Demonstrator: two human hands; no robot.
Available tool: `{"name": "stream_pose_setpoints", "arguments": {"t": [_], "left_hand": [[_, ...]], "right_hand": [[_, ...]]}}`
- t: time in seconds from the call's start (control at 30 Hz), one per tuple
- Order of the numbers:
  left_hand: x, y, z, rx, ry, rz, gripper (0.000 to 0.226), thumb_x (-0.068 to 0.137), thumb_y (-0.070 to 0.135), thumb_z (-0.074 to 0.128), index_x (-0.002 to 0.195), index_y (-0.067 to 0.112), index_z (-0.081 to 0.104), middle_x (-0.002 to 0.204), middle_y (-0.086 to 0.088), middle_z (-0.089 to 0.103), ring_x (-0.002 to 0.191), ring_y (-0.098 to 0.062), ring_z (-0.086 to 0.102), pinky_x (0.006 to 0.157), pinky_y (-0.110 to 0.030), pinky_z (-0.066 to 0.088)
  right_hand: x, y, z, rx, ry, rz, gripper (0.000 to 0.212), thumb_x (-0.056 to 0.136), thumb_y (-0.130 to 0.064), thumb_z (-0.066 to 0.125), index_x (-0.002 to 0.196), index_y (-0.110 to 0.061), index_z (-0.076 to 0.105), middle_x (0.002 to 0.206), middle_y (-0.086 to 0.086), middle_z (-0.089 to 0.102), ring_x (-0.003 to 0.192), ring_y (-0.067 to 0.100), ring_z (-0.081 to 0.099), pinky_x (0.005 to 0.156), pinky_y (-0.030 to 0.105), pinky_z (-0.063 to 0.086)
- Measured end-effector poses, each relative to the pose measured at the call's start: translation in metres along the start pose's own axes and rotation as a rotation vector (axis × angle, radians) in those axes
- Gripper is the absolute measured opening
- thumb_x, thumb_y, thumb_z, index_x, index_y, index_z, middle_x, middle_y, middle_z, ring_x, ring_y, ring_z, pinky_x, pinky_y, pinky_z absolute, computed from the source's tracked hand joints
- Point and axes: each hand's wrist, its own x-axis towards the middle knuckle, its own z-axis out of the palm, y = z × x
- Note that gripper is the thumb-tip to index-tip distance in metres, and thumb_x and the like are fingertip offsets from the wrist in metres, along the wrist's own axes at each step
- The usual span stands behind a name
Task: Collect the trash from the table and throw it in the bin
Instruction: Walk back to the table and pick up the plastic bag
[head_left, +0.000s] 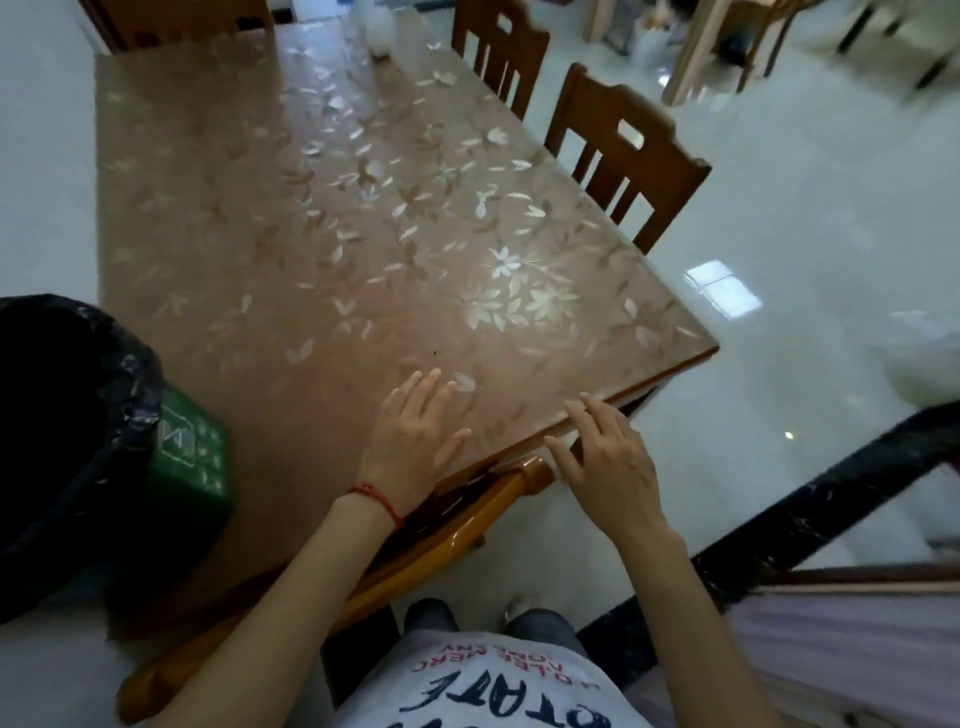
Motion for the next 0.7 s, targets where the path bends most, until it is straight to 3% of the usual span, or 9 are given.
{"name": "stream_pose_setpoints", "arguments": {"t": [0.17,0.27,0.7], "left_hand": [[0.045,0.053,0.021,0.013,-0.065,0.152,0.055,0.089,0.038,0.048,0.133,0.006,0.039,0.141,-0.018,0.043,0.133,-0.032,0.036,0.11,-0.045,0.029],[0.073,0.09,0.035,-0.03,-0.077,0.221,0.054,0.087,0.035,0.054,0.13,0.004,0.044,0.138,-0.02,0.046,0.131,-0.034,0.039,0.109,-0.047,0.03],[0.165,0.248,0.089,-0.032,-0.277,0.609,0.059,0.091,0.047,0.039,0.14,0.017,0.026,0.153,-0.007,0.023,0.142,-0.024,0.013,0.115,-0.039,0.013]], "right_hand": [[-0.009,0.063,-0.022,-0.009,0.069,0.158,0.044,0.085,-0.03,0.062,0.12,-0.003,0.056,0.124,0.02,0.058,0.115,0.035,0.055,0.091,0.045,0.047],[-0.018,0.102,-0.033,-0.021,0.103,0.266,0.044,0.084,-0.027,0.065,0.118,-0.001,0.057,0.122,0.023,0.059,0.113,0.037,0.056,0.091,0.046,0.047],[-0.084,0.228,-0.075,-0.046,0.218,0.728,0.047,0.087,-0.03,0.061,0.124,-0.001,0.053,0.13,0.021,0.053,0.124,0.034,0.047,0.098,0.047,0.041]]}}
